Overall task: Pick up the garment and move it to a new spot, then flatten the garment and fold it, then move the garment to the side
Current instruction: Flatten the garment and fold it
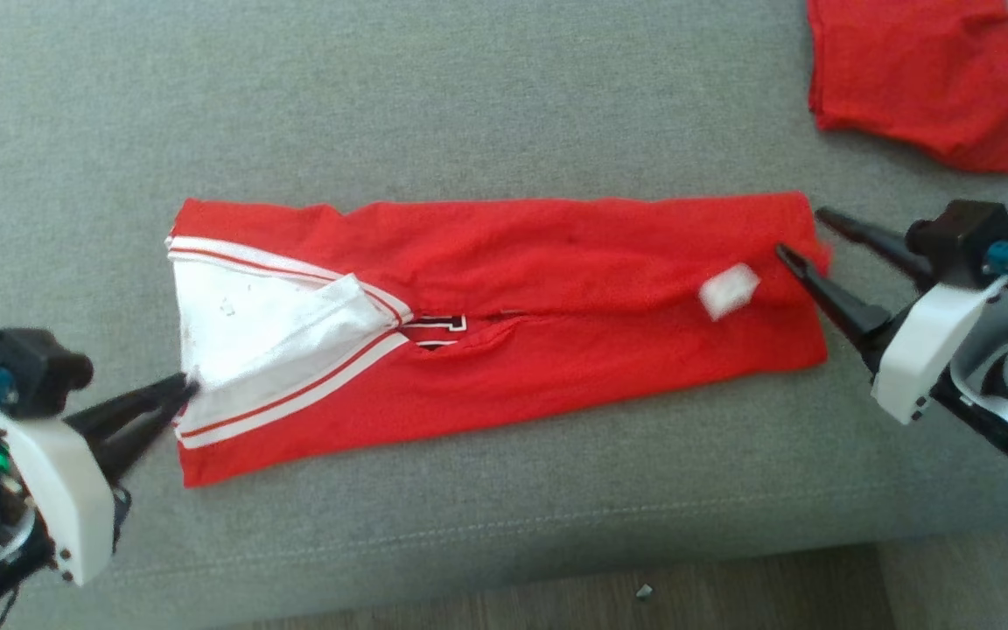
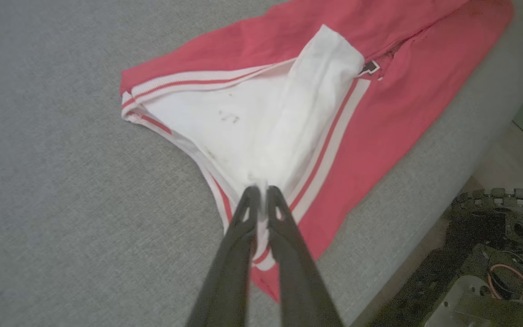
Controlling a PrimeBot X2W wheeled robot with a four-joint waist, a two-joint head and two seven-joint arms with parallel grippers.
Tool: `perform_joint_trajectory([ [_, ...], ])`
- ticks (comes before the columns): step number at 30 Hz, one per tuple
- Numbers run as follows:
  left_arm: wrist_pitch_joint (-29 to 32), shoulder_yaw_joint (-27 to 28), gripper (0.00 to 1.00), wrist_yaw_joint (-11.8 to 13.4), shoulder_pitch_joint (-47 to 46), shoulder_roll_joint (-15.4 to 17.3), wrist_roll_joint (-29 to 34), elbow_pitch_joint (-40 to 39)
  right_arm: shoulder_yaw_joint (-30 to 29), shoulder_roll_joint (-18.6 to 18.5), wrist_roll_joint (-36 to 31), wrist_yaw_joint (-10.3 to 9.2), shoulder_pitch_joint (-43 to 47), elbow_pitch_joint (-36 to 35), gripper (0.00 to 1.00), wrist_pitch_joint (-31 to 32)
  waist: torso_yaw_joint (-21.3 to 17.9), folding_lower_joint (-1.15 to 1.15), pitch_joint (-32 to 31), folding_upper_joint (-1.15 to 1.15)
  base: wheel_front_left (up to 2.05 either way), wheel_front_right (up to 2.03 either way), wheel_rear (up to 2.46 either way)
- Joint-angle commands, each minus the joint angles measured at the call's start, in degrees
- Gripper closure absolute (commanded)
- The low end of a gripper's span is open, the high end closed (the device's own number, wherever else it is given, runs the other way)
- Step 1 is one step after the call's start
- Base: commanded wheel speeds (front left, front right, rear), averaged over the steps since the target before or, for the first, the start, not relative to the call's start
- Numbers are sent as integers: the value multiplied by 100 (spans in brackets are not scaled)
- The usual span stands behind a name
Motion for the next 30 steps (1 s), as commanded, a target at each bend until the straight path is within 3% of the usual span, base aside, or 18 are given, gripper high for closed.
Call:
perform_joint_trajectory([
  [1,7,222,0,3,-132,389,-124,-176,-98,-217,106,36,156,-164,0,17,-3,0,-20,0,0,0,0],
  [10,-591,520,0,5,-225,431,-820,-185,-1167,-84,269,36,345,139,0,-131,42,0,-188,0,0,0,0],
  [17,-1731,1422,0,469,-172,-16,-1303,45,-2677,892,202,36,662,-41,0,-715,97,0,-446,0,0,0,0],
  [20,-1819,1911,0,684,0,-362,-1337,150,-3039,1323,-72,36,914,-296,0,-803,124,0,-559,0,0,0,0],
  [23,-1827,2683,0,868,210,-949,-882,154,-3396,1720,-305,36,1177,-619,0,-884,183,0,-661,0,0,0,0],
  [24,-1827,2683,0,868,210,-949,-882,154,-3396,1720,-305,36,1177,-619,0,-884,183,0,-661,0,0,0,0],
  [30,-1830,3982,0,968,869,-2476,362,-106,-3990,2468,-834,36,1648,-1315,0,-1002,281,0,-814,0,0,0,0],
])
